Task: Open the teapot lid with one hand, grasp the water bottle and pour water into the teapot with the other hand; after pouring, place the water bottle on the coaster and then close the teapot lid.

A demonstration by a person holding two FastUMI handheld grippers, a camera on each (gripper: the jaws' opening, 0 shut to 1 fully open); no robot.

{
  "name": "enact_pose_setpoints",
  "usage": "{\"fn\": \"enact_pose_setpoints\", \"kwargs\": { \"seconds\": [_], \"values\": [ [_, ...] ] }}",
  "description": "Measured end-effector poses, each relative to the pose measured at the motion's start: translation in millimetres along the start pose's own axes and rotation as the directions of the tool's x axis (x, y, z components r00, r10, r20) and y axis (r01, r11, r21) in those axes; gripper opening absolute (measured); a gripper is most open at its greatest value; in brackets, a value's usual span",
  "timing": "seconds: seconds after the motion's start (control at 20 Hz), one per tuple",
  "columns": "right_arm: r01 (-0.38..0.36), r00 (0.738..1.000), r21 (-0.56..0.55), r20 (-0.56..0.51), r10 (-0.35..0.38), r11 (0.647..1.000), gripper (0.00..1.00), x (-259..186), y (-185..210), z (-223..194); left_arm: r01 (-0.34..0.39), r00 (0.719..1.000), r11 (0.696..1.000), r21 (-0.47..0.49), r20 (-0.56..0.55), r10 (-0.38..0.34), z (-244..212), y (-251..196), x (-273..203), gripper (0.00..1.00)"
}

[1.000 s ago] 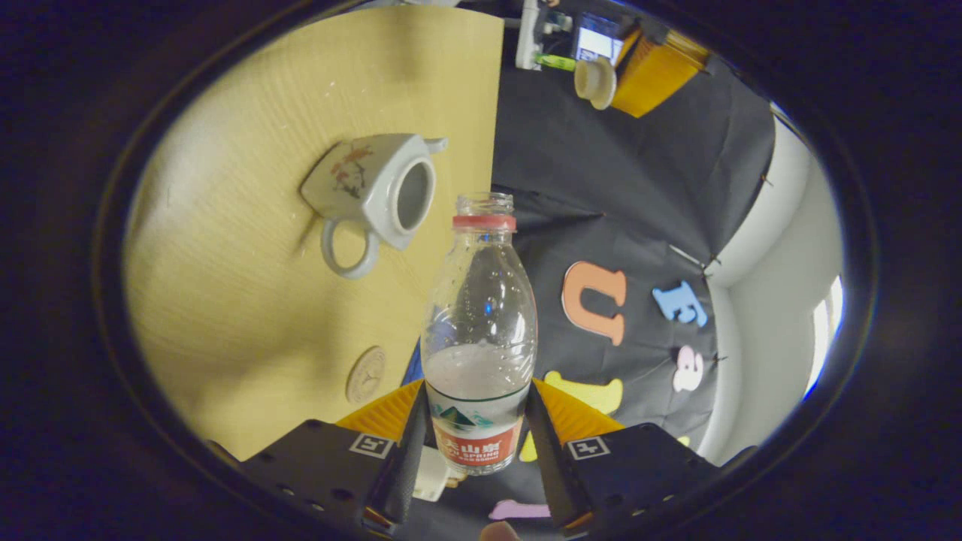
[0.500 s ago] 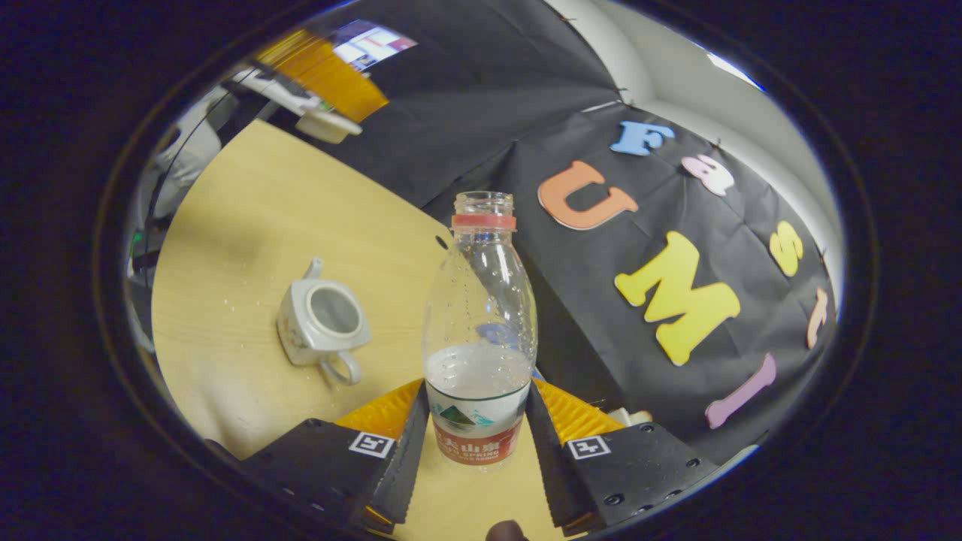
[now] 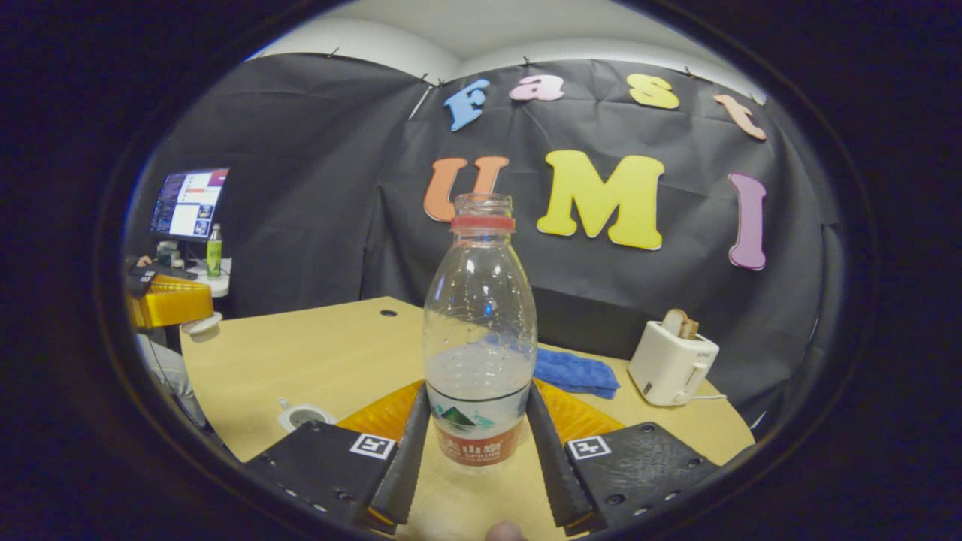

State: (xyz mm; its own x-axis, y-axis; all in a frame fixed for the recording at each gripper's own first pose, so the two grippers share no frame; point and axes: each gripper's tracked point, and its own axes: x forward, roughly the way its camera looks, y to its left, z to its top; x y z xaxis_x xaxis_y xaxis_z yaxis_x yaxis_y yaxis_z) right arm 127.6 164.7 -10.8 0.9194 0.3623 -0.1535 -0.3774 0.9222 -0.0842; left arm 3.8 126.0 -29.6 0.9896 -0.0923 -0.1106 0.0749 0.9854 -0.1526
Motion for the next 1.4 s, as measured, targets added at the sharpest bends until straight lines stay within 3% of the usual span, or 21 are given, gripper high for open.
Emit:
{"fn": "enact_pose_setpoints", "kwargs": {
  "seconds": [0.25, 0.6, 1.25, 1.3, 1.4],
  "values": [
    [0.013, 1.0, 0.105, -0.016, -0.012, 0.994, 0.68, 43, -20, -1, -0.007, 1.0, 1.0, 0.001, -0.014, 0.007, -6, 4, 2, 0.03],
    [0.038, 0.997, 0.077, -0.072, -0.033, 0.996, 0.71, 104, -27, -30, -0.027, 0.999, 1.0, 0.001, -0.033, 0.027, -13, 14, 3, 0.03],
    [0.055, 0.995, 0.049, -0.082, -0.051, 0.997, 0.76, 135, -32, -58, -0.065, 0.996, 0.998, -0.001, -0.067, 0.065, -26, 28, 10, 0.03],
    [0.047, 0.996, 0.054, -0.081, -0.043, 0.997, 0.78, 134, -30, -58, -0.066, 0.995, 0.998, 0.001, -0.069, 0.066, -26, 28, 10, 0.03],
    [0.034, 0.997, 0.057, -0.069, -0.03, 0.998, 0.93, 130, -28, -56, -0.065, 0.995, 0.998, 0.004, -0.07, 0.065, -27, 24, 11, 0.03]
  ]
}}
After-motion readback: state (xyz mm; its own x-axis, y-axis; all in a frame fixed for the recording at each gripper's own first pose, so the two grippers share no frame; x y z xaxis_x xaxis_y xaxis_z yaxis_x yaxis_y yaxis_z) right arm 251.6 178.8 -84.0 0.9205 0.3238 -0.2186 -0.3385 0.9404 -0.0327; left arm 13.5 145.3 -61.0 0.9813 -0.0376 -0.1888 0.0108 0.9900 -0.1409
